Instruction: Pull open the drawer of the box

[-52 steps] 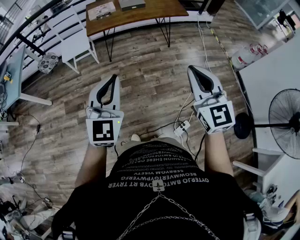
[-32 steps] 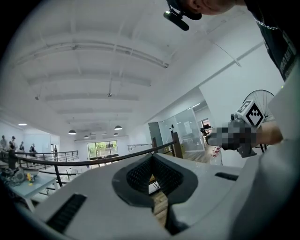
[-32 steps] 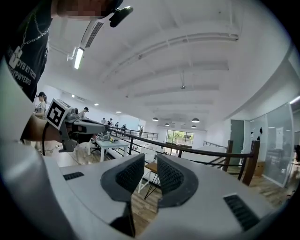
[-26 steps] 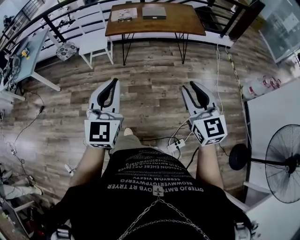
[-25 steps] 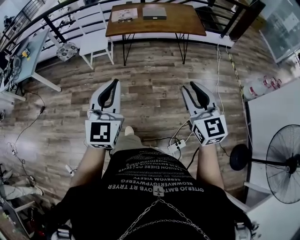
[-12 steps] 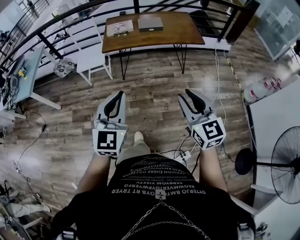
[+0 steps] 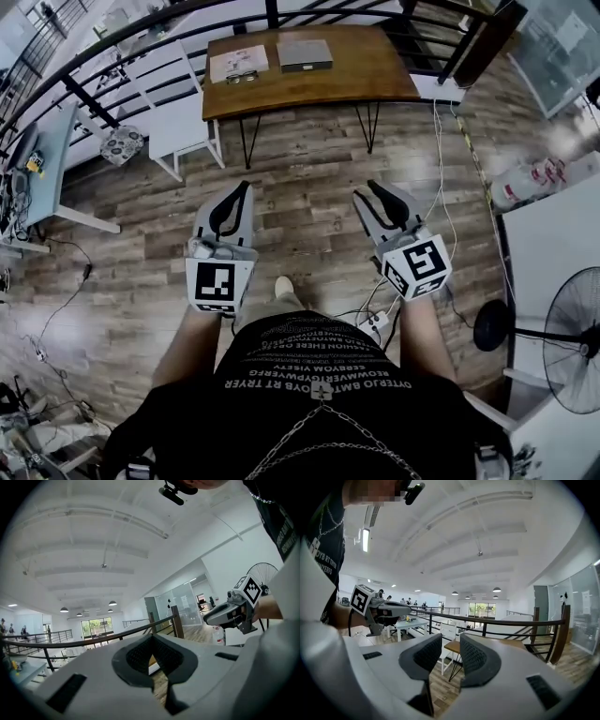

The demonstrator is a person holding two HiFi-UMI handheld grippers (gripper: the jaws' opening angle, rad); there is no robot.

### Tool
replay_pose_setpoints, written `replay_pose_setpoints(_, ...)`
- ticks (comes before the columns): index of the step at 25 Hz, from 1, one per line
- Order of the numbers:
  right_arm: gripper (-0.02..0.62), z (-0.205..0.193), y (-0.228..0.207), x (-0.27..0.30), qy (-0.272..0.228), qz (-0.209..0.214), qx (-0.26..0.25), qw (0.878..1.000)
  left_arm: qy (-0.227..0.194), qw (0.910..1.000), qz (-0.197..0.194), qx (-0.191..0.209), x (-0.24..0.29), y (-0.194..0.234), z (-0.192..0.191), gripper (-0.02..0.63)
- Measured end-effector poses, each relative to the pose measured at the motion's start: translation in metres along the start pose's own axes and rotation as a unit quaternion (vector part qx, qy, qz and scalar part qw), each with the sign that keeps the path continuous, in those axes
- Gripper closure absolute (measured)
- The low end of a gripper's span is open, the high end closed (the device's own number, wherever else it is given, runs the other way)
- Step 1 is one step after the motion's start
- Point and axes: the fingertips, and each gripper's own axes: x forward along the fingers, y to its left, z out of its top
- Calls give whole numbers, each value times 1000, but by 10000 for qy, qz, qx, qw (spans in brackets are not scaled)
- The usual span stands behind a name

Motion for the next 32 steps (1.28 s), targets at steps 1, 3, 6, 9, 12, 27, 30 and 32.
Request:
replay_pose_setpoints(1, 479, -1, -2, 9, 38, -4, 15, 10000, 11, 10000, -6, -31, 6, 7, -4, 601)
replay_pose_setpoints(3, 479, -3, -7, 26, 105, -16, 39, 9999, 39, 10000, -35, -67, 19, 19, -11, 601)
replay_pose_setpoints(6, 479, -2, -14, 49, 171, -52, 50, 9998, 109, 9998, -101, -146, 36, 34, -24, 601)
replay_pose_setpoints(9, 479, 3, -16, 74, 199, -46, 9, 9998, 124, 9996, -129, -205, 51, 55, -31, 601)
replay_pose_setpoints(12, 479, 9, -17, 98, 245, -50, -35, 9997, 127, 9996, -151, -214, 63, 77, -37, 601)
replay_pose_setpoints(27, 479, 22, 0, 171, 615, -53, -96, 9980, 222, 9960, -770, -398, 90, 125, -74, 601)
replay_pose_setpoints(30, 479, 27, 3, 169, 584, -142, -166, 9981, 183, 9959, -785, -420, 85, 123, -73, 601)
replay_pose_setpoints(32, 479, 32, 4, 165, 509, -198, -187, 9983, 150, 9960, -753, -455, 82, 123, -69, 601)
